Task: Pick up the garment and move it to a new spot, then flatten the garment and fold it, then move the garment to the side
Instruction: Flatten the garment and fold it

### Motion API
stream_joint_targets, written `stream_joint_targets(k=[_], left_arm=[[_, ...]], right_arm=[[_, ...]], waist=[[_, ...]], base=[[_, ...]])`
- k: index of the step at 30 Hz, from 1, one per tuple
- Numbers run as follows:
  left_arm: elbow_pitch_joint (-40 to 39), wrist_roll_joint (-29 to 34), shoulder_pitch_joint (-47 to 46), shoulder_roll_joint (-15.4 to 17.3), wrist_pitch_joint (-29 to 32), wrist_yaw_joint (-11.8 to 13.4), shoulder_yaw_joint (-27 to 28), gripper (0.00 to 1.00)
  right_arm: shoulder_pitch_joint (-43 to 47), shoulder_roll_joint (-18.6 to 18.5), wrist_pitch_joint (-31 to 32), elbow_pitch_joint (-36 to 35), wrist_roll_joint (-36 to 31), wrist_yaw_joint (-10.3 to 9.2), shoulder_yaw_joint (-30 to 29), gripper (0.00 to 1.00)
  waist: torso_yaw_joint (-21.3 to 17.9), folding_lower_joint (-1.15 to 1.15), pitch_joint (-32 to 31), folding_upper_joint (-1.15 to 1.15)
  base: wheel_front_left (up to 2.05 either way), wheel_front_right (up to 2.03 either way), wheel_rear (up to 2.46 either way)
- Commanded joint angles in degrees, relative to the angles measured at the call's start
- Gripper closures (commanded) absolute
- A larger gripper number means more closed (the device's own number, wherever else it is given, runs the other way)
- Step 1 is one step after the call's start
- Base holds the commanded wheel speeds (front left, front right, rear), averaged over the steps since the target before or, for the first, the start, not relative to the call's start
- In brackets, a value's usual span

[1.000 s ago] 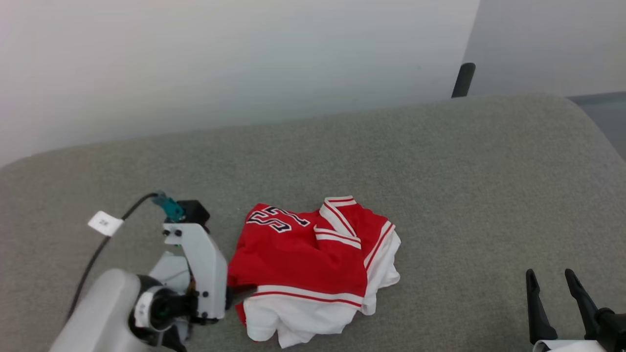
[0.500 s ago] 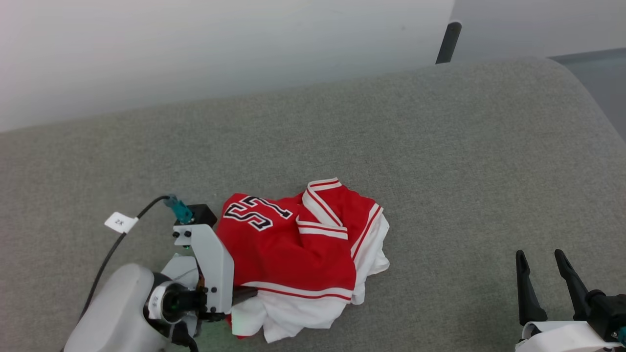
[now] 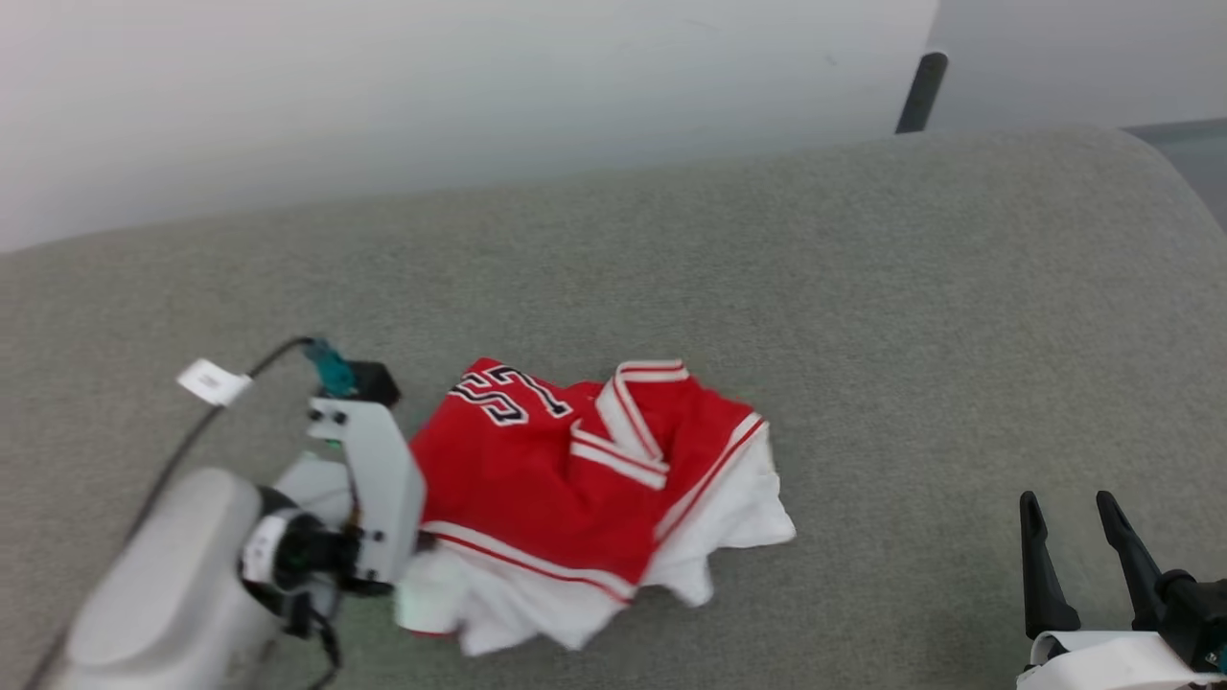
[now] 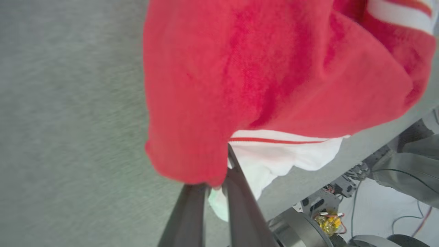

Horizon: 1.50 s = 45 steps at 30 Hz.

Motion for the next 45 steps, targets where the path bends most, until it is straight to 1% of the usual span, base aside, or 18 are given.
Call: stream_joint_targets(k=[1, 7, 10, 12, 16, 18, 19, 20, 21, 24, 27, 32, 35, 40, 45], left_arm=[[-0.5, 1.0, -0.8, 1.3, 0.3, -0.5, 0.0, 1.00], [-2.5, 6.2, -3.4, 9.4, 0.1, -2.7, -0.5, 1.00], [-1.2, 8.3, -4.2, 11.8, -0.6, -3.2, -0.8, 1.00], [0.4, 8.5, -4.3, 12.2, -1.3, -3.2, -0.7, 1.00], [4.1, 7.5, -3.1, 10.3, -5.2, -3.4, 0.0, 1.00], [6.1, 7.6, -2.7, 9.2, -7.5, -3.8, -0.1, 0.62], [7.3, 7.1, -2.3, 8.5, -8.3, -3.8, 0.0, 0.57], [8.3, 7.2, -2.2, 8.0, -9.1, -3.9, -0.1, 0.49], [8.9, 7.4, -2.2, 7.9, -10.1, -4.2, -0.3, 0.00], [10.7, 7.0, -2.1, 6.9, -12.4, -4.8, -0.2, 0.00], [10.7, 7.3, -1.9, 6.5, -15.5, -5.4, -0.3, 0.00], [8.4, 8.3, -1.2, 6.4, -22.3, -6.2, -0.4, 0.00], [6.2, 9.1, -0.5, 6.3, -28.8, -6.5, 0.1, 0.00], [3.4, 10.6, 1.5, 5.2, -43.7, -7.0, 1.0, 0.00], [3.7, 12.0, 4.0, 4.7, -54.1, -7.3, 0.5, 0.00]], right_arm=[[0.2, 0.0, -0.3, 0.0, -0.6, 0.00, -0.1, 0.00], [0.6, -0.4, -0.3, 0.1, -0.6, 0.00, -0.1, 0.00], [0.5, -0.7, -0.3, 0.1, -0.5, 0.00, 0.2, 0.00], [0.2, -0.8, -0.3, 0.1, -0.4, 0.00, 0.5, 0.00], [-0.5, -0.9, -0.3, -0.2, -0.2, 0.00, 1.1, 0.00], [-0.9, -1.1, -0.3, -0.1, -0.1, 0.00, 1.4, 0.00], [-1.0, -1.2, -0.3, 0.0, 0.0, 0.00, 1.5, 0.00], [-1.0, -1.3, -0.3, 0.1, 0.0, 0.00, 1.6, 0.00], [-0.9, -1.4, -0.3, 0.2, 0.0, 0.00, 1.8, 0.00], [-0.3, -1.9, -0.3, 0.4, -0.4, 0.00, 2.5, 0.00], [0.7, -2.4, -0.3, 0.5, -0.1, 0.00, 3.4, 0.00], [1.8, -3.2, -0.2, 1.2, 1.4, 0.00, 5.4, 0.00], [1.6, -4.0, 0.7, 1.5, 2.6, 0.00, 7.4, 0.00], [1.4, -5.3, 2.6, 1.1, 4.4, 0.00, 10.2, 0.00], [1.1, -5.8, 6.0, 0.6, 7.0, 0.00, 12.4, 0.00]], waist=[[1.1, 0.00, -0.9, 0.00], [2.5, 0.00, -1.8, 0.00], [2.8, 0.00, -1.8, 0.00], [2.8, 0.00, -1.5, 0.00], [2.5, 0.00, -0.6, 0.00], [2.2, 0.00, -0.4, 0.00], [2.2, 0.00, -0.4, 0.00], [2.1, 0.00, -0.5, 0.00], [2.1, 0.00, -0.7, 0.00], [2.5, 0.00, -2.2, 0.00], [3.6, 0.00, -4.4, 0.00], [6.8, 0.00, -7.5, 0.00], [9.3, 0.00, -8.8, 0.00], [13.9, 0.00, -10.8, 0.00], [18.8, 0.00, -11.7, 0.00]], base=[[0.00, 0.00, 0.00], [0.00, 0.00, 0.00], [0.00, 0.00, 0.00], [0.00, 0.00, 0.00], [0.00, 0.00, 0.00], [0.00, 0.00, 0.00], [0.00, 0.00, 0.00], [0.00, 0.00, 0.00], [0.00, 0.00, 0.00], [0.00, 0.00, 0.00], [0.00, 0.00, 0.00], [0.00, 0.00, 0.00], [0.00, 0.00, 0.00], [0.00, 0.00, 0.00], [0.00, 0.00, 0.00]])
